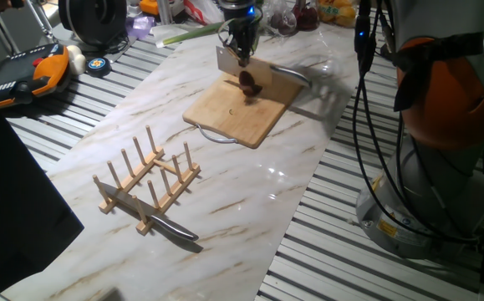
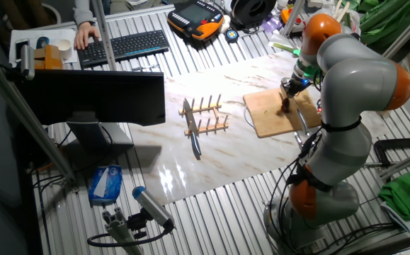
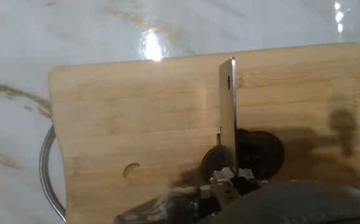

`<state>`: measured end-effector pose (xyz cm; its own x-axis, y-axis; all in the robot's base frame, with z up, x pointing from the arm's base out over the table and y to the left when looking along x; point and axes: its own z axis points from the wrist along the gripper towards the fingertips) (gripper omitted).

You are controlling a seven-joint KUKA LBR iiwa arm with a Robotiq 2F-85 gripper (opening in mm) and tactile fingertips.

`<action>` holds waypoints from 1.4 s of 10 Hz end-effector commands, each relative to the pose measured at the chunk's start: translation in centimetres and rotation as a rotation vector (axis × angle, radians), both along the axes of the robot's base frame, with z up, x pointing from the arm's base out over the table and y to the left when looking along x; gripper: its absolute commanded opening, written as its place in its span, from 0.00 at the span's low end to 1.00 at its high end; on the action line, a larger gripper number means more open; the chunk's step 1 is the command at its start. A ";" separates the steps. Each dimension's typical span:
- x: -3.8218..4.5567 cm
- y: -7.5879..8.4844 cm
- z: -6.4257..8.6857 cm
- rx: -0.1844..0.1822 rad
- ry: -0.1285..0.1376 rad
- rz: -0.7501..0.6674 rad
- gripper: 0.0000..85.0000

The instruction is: Chop the onions

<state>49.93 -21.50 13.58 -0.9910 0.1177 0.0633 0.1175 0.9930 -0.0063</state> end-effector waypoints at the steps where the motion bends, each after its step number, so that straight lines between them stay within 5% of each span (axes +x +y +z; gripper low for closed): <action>1: 0.03 -0.1 0.0 -0.001 0.000 0.004 0.01; 6: 0.09 -0.3 -0.1 -0.030 0.005 0.028 0.01; 14: 0.34 -0.7 -1.1 -0.015 0.001 0.033 0.01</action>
<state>50.25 -22.22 12.46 -0.9943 0.0865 0.0626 0.0853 0.9961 -0.0209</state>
